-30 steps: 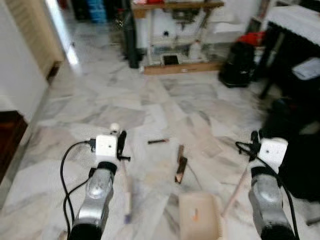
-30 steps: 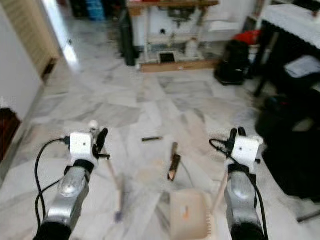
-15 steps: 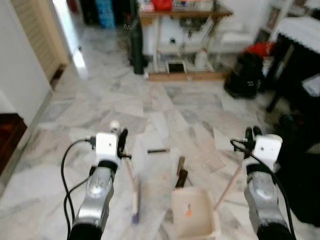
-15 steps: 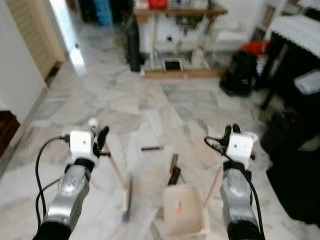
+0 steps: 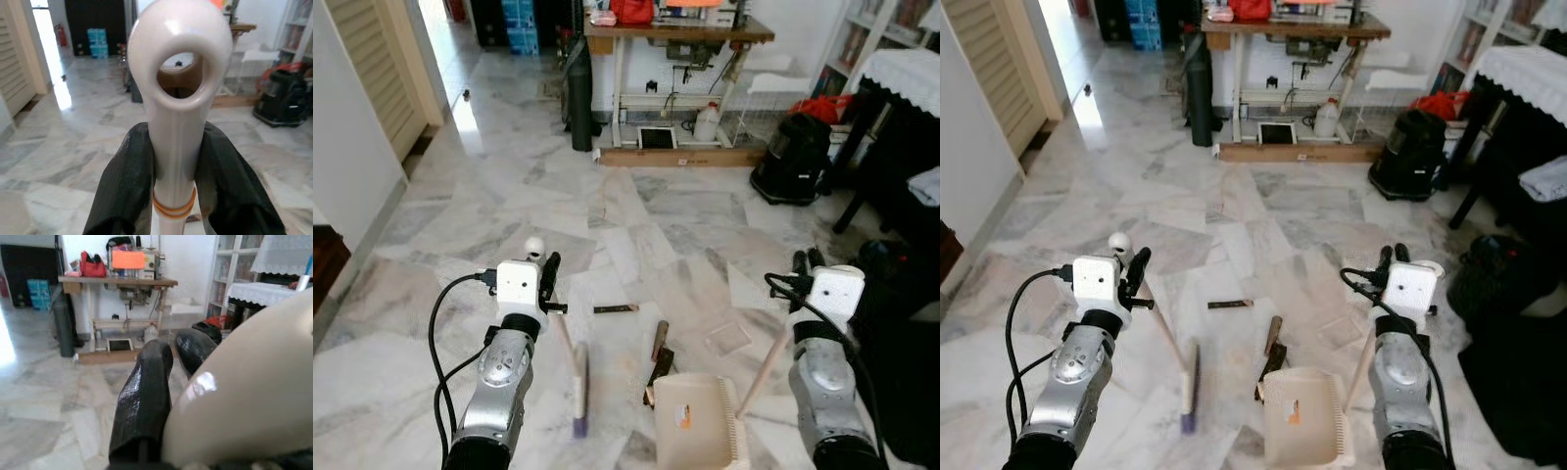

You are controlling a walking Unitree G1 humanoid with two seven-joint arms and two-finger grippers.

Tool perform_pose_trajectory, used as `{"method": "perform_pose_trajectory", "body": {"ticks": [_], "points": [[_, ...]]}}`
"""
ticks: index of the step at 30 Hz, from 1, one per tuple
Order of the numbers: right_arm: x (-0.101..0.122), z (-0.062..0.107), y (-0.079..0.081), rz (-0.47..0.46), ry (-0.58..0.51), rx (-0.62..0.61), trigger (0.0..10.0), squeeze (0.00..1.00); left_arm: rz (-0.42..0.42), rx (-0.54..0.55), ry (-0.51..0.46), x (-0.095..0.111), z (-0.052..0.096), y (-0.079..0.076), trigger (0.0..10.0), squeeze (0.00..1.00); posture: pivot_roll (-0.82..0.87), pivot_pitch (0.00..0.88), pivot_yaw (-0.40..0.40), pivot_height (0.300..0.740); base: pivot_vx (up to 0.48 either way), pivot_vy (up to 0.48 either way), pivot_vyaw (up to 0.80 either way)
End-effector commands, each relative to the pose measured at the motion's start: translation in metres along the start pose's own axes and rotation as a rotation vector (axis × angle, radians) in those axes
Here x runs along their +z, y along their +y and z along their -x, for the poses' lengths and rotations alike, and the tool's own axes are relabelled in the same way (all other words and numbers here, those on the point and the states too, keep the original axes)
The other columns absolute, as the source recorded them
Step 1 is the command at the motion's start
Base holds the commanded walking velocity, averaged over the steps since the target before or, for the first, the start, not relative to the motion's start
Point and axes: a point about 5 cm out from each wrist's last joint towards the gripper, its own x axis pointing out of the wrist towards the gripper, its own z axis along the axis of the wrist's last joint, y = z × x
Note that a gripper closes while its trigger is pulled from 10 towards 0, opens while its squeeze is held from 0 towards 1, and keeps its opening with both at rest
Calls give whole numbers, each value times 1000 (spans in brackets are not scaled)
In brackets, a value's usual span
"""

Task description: Sweep floor

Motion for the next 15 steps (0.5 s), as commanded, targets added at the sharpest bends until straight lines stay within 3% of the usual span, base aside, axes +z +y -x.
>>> {"method": "perform_pose_trajectory", "body": {"ticks": [1, 6, 11, 15], "points": [[6, -3, -14, 4, -31, -42, 10000, 0, -23, -8, -50, 12, -6, -2, 10000, 0, 23, 0, -27, 740, 289, 0, 0], [4, -2, -15, -10, -15, -51, 10000, 0, -22, -10, -47, 12, -6, -2, 10000, 0, 18, 0, -22, 740, 291, 0, 0], [5, -2, -17, -7, -19, -59, 10000, 0, -20, -12, -45, 12, -6, -2, 10000, 0, 15, 0, -19, 740, 294, 0, -800], [5, -1, -18, -10, -23, -63, 10000, 0, -22, -13, -44, 12, -6, -3, 10000, 0, 14, 0, -19, 740, 291, 0, 0]]}}
